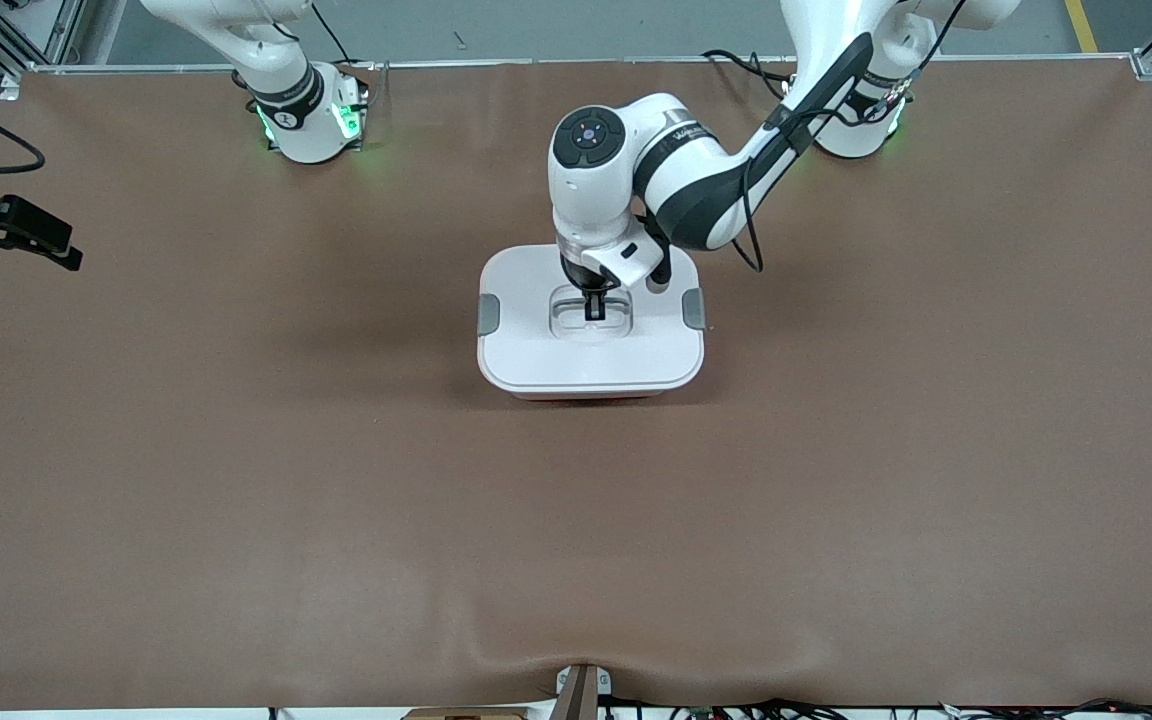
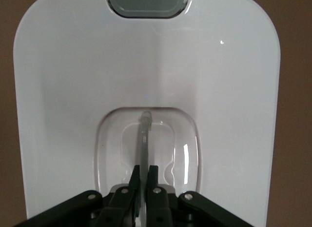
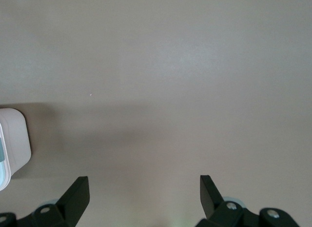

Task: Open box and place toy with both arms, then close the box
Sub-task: 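Lower the lid onto the box and press it down with the left gripper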

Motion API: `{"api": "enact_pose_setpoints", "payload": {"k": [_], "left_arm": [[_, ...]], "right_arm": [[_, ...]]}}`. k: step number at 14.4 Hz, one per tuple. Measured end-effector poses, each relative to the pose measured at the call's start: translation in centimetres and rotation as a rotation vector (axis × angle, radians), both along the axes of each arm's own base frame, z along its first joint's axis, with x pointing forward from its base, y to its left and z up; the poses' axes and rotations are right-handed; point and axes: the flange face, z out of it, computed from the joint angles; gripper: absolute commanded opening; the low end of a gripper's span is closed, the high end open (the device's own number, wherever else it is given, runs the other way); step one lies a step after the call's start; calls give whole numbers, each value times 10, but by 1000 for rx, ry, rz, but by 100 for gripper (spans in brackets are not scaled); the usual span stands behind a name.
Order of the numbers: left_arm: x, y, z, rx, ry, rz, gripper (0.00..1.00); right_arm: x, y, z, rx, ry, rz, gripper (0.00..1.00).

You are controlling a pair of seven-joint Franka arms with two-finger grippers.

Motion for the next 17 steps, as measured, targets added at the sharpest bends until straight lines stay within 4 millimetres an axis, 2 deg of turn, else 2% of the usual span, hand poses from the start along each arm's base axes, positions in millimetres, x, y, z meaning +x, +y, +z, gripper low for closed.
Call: {"api": "enact_pose_setpoints", "payload": {"k": [5, 14, 15, 16, 17], "left_arm": [[-9, -8, -8, 9, 1, 1, 0], [-9, -10, -10, 19, -14, 2, 0], [-9, -10, -10, 19, -14, 2, 2], [-9, -10, -10, 19, -14, 2, 21], [-9, -10, -10, 19, -15, 2, 55]], "right_arm": [[0, -1, 0, 1, -1, -1, 100], [0, -1, 1, 44, -6, -9, 100], [0, -3, 1, 50, -9, -13, 100], [1, -3, 2, 50, -14, -14, 100], [2, -3, 2, 50, -20, -13, 100]]}}
